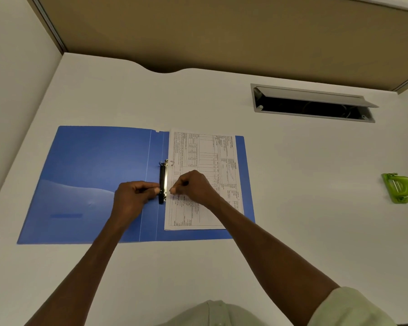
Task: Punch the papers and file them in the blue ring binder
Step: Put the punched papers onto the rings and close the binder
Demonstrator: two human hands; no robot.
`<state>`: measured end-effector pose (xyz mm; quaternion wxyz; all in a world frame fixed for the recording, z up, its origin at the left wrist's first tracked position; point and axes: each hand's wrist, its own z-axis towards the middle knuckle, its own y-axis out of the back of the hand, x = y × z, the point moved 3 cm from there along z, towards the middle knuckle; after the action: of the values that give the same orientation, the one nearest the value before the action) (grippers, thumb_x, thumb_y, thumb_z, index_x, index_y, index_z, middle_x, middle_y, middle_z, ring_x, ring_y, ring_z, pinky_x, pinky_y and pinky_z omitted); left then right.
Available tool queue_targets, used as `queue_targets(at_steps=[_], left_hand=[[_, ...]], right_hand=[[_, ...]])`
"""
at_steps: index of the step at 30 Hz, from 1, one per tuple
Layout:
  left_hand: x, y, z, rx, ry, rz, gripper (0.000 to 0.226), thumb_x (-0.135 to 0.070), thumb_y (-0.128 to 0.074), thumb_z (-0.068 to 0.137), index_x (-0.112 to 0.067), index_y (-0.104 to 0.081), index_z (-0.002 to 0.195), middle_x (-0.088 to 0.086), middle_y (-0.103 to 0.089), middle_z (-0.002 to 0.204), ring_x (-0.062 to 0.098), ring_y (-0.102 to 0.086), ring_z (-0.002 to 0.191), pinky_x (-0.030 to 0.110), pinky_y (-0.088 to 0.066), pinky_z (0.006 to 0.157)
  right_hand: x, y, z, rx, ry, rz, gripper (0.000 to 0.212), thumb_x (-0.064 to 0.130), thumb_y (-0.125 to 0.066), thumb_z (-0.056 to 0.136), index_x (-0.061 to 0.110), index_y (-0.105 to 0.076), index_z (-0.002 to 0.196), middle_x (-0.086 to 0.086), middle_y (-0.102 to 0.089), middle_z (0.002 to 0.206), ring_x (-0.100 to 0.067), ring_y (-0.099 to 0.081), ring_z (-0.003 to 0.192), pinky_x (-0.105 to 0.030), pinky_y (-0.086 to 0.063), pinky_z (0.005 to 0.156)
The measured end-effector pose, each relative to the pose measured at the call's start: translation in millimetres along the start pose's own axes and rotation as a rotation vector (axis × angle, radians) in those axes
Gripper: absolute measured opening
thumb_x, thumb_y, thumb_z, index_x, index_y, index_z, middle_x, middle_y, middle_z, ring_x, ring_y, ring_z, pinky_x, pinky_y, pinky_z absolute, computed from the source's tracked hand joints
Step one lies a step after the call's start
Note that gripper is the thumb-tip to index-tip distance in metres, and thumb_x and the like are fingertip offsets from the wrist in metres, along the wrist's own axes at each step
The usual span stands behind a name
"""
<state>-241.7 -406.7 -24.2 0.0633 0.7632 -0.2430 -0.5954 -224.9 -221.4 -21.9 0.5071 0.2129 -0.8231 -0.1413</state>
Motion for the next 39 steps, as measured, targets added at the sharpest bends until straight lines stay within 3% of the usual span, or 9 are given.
queue_targets(at_steps=[4, 8, 14, 21, 28, 34, 36, 39], left_hand=[[-0.1, 0.3, -0.9, -0.018, -0.024, 0.028, 0.018, -0.019, -0.071, 0.083, -0.013, -0.075, 0.100, -0.010, -0.070, 0.083, 0.008, -0.068, 0.080, 0.019, -0.052, 0.076], [0.6, -0.4, 0.1, -0.040, -0.033, 0.051, 0.019, -0.019, -0.072, 0.083, -0.012, -0.075, 0.100, 0.000, -0.072, 0.087, 0.009, -0.067, 0.081, 0.020, -0.052, 0.077], [1.0, -5.2, -0.9, -0.081, -0.030, 0.078, 0.019, -0.022, -0.074, 0.081, -0.013, -0.076, 0.098, 0.001, -0.074, 0.086, 0.013, -0.068, 0.080, 0.027, -0.054, 0.080], [-4.1, -5.9, -3.7, -0.101, -0.024, 0.085, 0.018, -0.021, -0.074, 0.081, -0.013, -0.077, 0.097, 0.001, -0.074, 0.087, 0.010, -0.067, 0.079, 0.019, -0.050, 0.076], [-6.3, -5.8, -4.6, -0.096, -0.018, 0.126, 0.018, -0.021, -0.073, 0.082, -0.010, -0.077, 0.097, 0.007, -0.075, 0.090, 0.018, -0.068, 0.081, 0.029, -0.054, 0.081], [-11.5, -10.2, -8.6, -0.152, -0.032, 0.188, 0.016, -0.020, -0.073, 0.083, -0.010, -0.076, 0.095, 0.007, -0.075, 0.090, 0.016, -0.066, 0.078, 0.019, -0.047, 0.073], [-14.8, -13.8, -15.3, -0.197, -0.022, 0.182, 0.018, -0.019, -0.073, 0.082, -0.009, -0.075, 0.097, 0.007, -0.074, 0.092, 0.018, -0.067, 0.082, 0.019, -0.047, 0.074], [-21.8, -22.1, -32.5, -0.303, -0.041, 0.158, 0.021, -0.015, -0.074, 0.082, -0.007, -0.069, 0.100, 0.005, -0.071, 0.094, 0.016, -0.064, 0.083, 0.019, -0.048, 0.073]], right_hand=[[-0.6, -1.3, 2.1, 0.000, 0.000, -0.004, 0.020, 0.020, -0.076, 0.079, 0.001, -0.072, 0.084, 0.006, -0.063, 0.070, -0.003, -0.055, 0.064, -0.016, -0.041, 0.061], [-0.8, -4.1, 2.5, -0.003, 0.008, -0.001, 0.018, 0.019, -0.075, 0.080, 0.002, -0.070, 0.080, 0.000, -0.065, 0.076, -0.004, -0.055, 0.065, -0.018, -0.043, 0.062], [0.1, -11.9, 0.5, -0.033, 0.012, -0.054, 0.019, 0.022, -0.071, 0.085, 0.004, -0.066, 0.084, 0.000, -0.062, 0.076, -0.004, -0.051, 0.064, -0.017, -0.037, 0.057], [0.9, -10.2, -0.9, -0.039, 0.018, -0.055, 0.016, 0.021, -0.071, 0.084, 0.010, -0.063, 0.078, 0.007, -0.056, 0.067, -0.003, -0.048, 0.063, -0.018, -0.036, 0.057], [1.8, -9.2, -4.1, -0.064, 0.000, -0.057, 0.021, 0.024, -0.073, 0.083, 0.004, -0.068, 0.084, 0.008, -0.057, 0.066, -0.003, -0.049, 0.061, -0.018, -0.037, 0.057], [3.4, -6.7, -14.0, -0.113, 0.016, -0.077, 0.022, 0.029, -0.073, 0.083, 0.008, -0.067, 0.078, 0.002, -0.062, 0.069, -0.004, -0.050, 0.057, -0.017, -0.037, 0.055], [0.0, -0.6, -21.4, -0.159, 0.020, -0.099, 0.021, 0.027, -0.073, 0.082, 0.008, -0.067, 0.080, 0.002, -0.063, 0.072, -0.005, -0.052, 0.060, -0.017, -0.039, 0.057], [-15.7, 10.5, -37.5, -0.284, 0.018, -0.186, 0.020, 0.024, -0.076, 0.080, 0.009, -0.067, 0.088, -0.003, -0.066, 0.089, -0.012, -0.058, 0.080, -0.025, -0.048, 0.075]])
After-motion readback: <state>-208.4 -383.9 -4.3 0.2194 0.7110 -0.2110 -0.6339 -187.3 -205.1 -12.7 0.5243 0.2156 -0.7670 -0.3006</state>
